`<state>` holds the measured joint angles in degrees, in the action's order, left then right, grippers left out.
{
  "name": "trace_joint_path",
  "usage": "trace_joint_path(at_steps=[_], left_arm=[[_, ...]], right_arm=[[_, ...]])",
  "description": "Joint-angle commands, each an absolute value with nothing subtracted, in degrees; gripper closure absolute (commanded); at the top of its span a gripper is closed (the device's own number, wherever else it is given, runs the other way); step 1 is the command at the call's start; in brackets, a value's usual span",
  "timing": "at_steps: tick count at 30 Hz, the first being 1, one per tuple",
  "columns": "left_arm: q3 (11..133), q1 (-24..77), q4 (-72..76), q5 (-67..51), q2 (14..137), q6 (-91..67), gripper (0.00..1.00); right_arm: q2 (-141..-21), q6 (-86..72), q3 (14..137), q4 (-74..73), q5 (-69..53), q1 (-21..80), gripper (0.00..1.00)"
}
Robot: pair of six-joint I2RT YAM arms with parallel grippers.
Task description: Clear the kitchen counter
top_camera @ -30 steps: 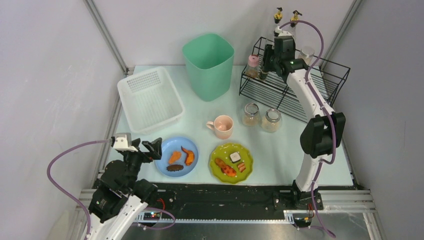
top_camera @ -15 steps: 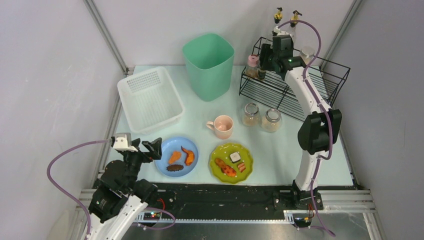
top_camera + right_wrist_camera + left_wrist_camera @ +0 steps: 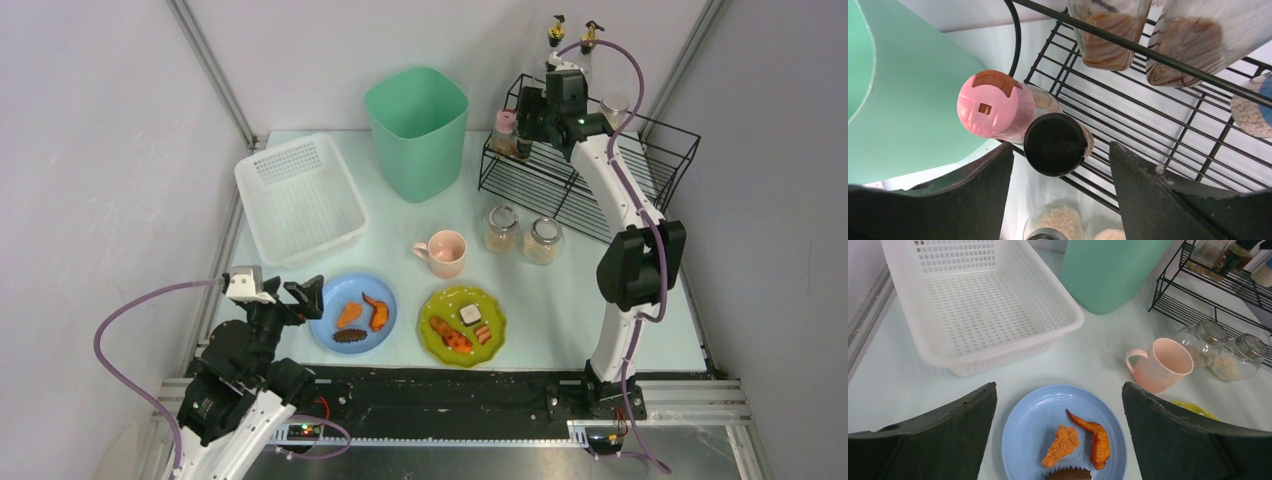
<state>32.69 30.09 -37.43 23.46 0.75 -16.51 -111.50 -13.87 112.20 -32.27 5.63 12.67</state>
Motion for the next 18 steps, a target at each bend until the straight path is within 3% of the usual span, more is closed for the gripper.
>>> trace_joint_path(at_steps=[1, 18], left_arm=[[32.4, 29.5, -35.8, 23.9, 1.6, -17.1, 0.02], [32.5, 29.5, -35.8, 23.5, 2.1, -17.0, 0.02]], right_arm=[[-104.1, -12.9, 111.1, -29.7, 6.8, 12.6, 0.26], [-80.8, -11.7, 82.1, -25.5, 8.5, 20.1, 0.21]])
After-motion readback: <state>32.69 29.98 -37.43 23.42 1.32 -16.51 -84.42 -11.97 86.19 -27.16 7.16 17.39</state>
